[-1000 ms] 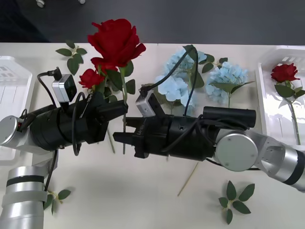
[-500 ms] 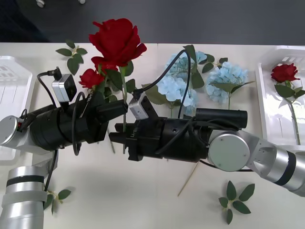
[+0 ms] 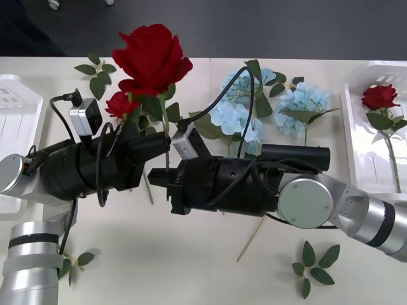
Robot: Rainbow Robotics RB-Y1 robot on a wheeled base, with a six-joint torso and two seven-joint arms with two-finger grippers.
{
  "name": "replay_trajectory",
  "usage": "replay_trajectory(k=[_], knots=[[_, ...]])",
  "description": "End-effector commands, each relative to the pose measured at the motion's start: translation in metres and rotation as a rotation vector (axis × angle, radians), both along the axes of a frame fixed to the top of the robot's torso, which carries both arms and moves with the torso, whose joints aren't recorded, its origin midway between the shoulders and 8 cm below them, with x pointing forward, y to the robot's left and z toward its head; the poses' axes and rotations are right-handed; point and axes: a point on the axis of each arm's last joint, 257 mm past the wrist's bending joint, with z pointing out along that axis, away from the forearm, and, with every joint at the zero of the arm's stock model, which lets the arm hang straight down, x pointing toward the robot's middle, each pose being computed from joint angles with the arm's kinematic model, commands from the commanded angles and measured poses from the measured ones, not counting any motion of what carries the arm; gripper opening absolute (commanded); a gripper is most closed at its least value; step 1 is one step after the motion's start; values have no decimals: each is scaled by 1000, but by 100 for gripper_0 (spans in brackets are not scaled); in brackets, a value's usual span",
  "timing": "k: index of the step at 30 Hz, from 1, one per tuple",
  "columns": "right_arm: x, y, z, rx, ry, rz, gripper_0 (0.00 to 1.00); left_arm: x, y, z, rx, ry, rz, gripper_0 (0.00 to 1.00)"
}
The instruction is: Put the red flowers into the right box and the blue flowers into the left box
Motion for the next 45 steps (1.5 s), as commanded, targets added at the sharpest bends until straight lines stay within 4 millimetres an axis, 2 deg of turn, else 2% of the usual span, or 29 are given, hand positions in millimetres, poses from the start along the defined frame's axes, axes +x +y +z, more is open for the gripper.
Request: replay_trajectory(k=[1, 3, 4, 7, 13, 18, 20, 22, 28, 29, 31, 32, 33, 34, 36, 41, 42, 43, 45], knots=[[3, 4, 19, 16, -45, 11, 0, 10, 3, 18, -15, -22, 29, 50], [4, 1, 19, 14, -45, 10, 0, 13, 4, 19, -21, -18, 41, 67], [4, -1, 19, 14, -42, 8, 0, 15, 5, 19, -22, -13, 48, 71], [5, -7, 22, 13, -39, 4, 0, 17, 7, 20, -24, -12, 57, 79], [12, -27, 36, 19, -56, -24, 0, 21, 12, 20, -13, -12, 71, 84], [28, -66, 51, 0, -53, -75, 0, 26, 25, 18, 13, -12, 96, 87], [38, -88, 60, -13, -54, -110, 0, 31, 36, 15, 36, -9, 124, 88], [45, -102, 66, -20, -59, -136, 0, 34, 45, 13, 49, -6, 148, 88], [77, -168, 82, -74, -55, -264, 0, 50, 81, 2, 117, 21, 249, 89], [86, -186, 90, -82, -51, -300, 0, 56, 91, -1, 133, 31, 285, 89], [95, -205, 98, -89, -46, -339, 0, 62, 101, -4, 149, 43, 324, 89], [104, -223, 108, -86, -38, -380, 0, 69, 111, -8, 169, 58, 367, 90], [107, -229, 112, -82, -33, -395, 0, 72, 114, -10, 183, 61, 381, 91], [115, -247, 120, -76, -20, -436, 0, 79, 122, -16, 224, 65, 418, 91], [122, -264, 128, -78, -5, -468, 0, 85, 127, -22, 272, 61, 449, 90], [143, -335, 157, -122, 24, -550, 0, 103, 149, -40, 371, 176, 522, 91], [144, -344, 160, -129, 29, -558, 0, 104, 153, -43, 380, 193, 532, 91], [146, -365, 165, -144, 45, -575, 0, 108, 157, -47, 404, 222, 552, 91], [148, -391, 169, -175, 55, -595, 0, 112, 160, -53, 451, 252, 579, 91]])
